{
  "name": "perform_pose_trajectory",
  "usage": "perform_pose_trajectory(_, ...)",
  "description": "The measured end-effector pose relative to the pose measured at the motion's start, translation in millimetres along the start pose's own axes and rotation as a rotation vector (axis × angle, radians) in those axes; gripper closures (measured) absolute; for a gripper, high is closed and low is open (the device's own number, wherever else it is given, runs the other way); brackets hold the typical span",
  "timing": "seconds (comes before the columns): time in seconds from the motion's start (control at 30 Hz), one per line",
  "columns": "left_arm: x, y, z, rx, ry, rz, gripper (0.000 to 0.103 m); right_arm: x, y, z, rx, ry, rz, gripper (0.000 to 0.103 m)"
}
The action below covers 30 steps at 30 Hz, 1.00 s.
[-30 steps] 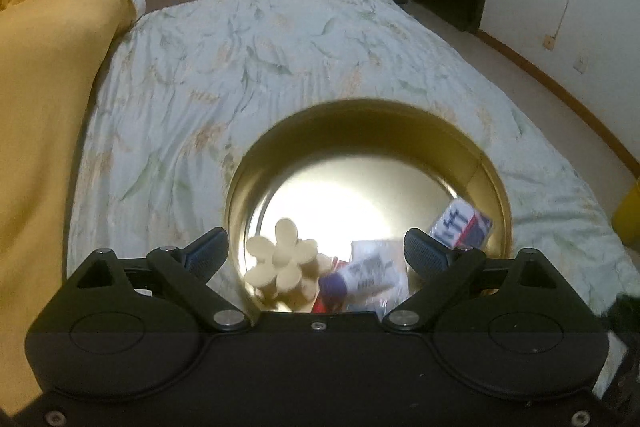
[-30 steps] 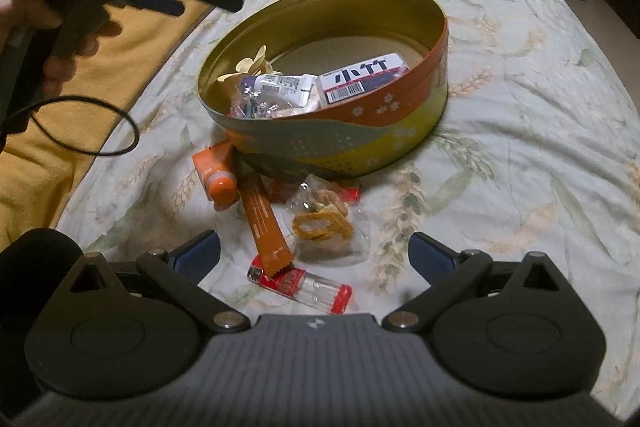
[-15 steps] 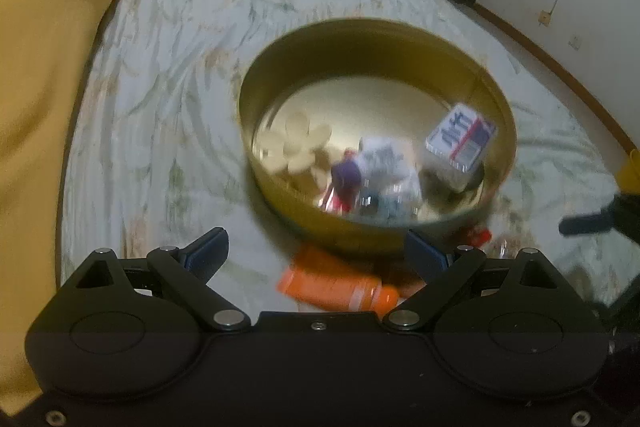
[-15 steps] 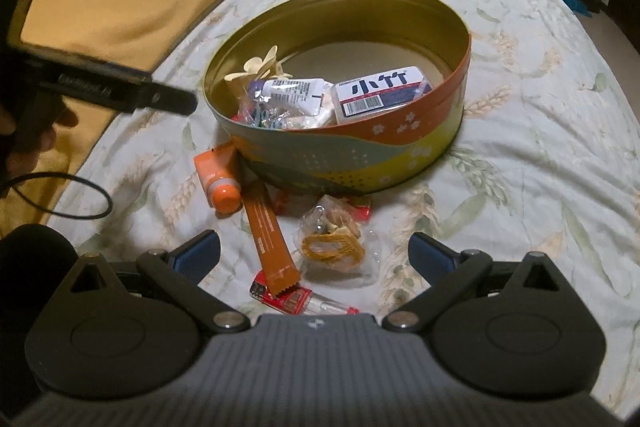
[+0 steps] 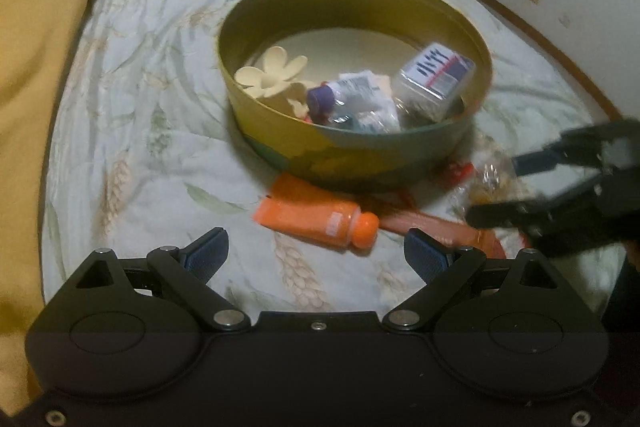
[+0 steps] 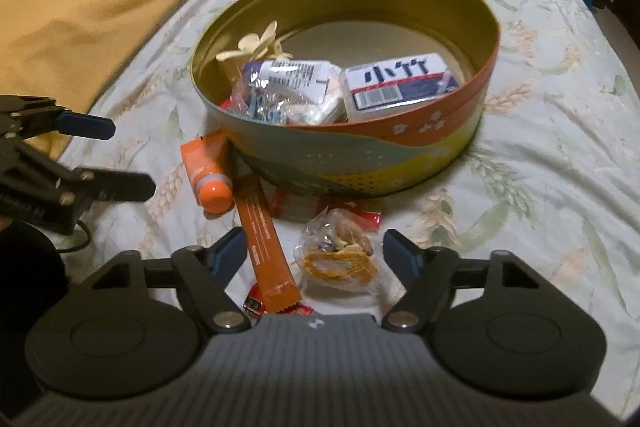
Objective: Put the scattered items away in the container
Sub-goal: 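Lower the right gripper onto the clear snack bag and close it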
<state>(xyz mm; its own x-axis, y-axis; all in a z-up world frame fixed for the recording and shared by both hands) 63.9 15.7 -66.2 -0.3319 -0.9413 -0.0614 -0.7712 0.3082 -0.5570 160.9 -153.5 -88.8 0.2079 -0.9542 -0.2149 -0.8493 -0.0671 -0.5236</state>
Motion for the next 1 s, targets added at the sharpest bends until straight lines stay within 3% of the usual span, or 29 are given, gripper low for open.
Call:
perform_pose_trajectory(0.17, 5, 1, 6, -0.006, 0.014, 0.041, 0.009, 2, 1, 11, -0.049, 0.02, 0.008, 0.055)
perform_pose_trajectory(0.27, 4, -1, 5, -0.002, 0.02, 0.038, 0.009, 6, 3, 10, -0.053, 0.005, 0.024, 0.065)
perform_pose_trajectory(0.67, 17, 3, 6, 0.022, 0.057, 0.098, 0.009, 15, 2, -29, -0.015, -0.048, 0.052, 0.071)
perform_pose_trajectory(0.83, 11, -1, 12, 0.04, 0.117, 0.159, 0.009, 22, 5, -45, -0.005, -0.041, 0.054, 0.071)
perform_pose_trajectory(1.0, -1, -3, 28, -0.002, 0.13, 0.201, 0.009, 31, 9, -57, -0.012, -0.053, 0.071, 0.071)
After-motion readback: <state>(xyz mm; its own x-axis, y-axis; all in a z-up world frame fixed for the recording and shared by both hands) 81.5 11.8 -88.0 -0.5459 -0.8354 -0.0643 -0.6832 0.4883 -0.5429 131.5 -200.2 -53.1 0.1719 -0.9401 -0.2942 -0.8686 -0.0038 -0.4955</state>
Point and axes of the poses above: each gripper's, at about its wrist camera, not at the fingertips, and z roughly the way its jaws point, x to its right, y to its underside, the point moved 4 cm from there along z, roughly the way its jaws point, and after that the axes turned 8 degrees about z, right-handed, at the moved point
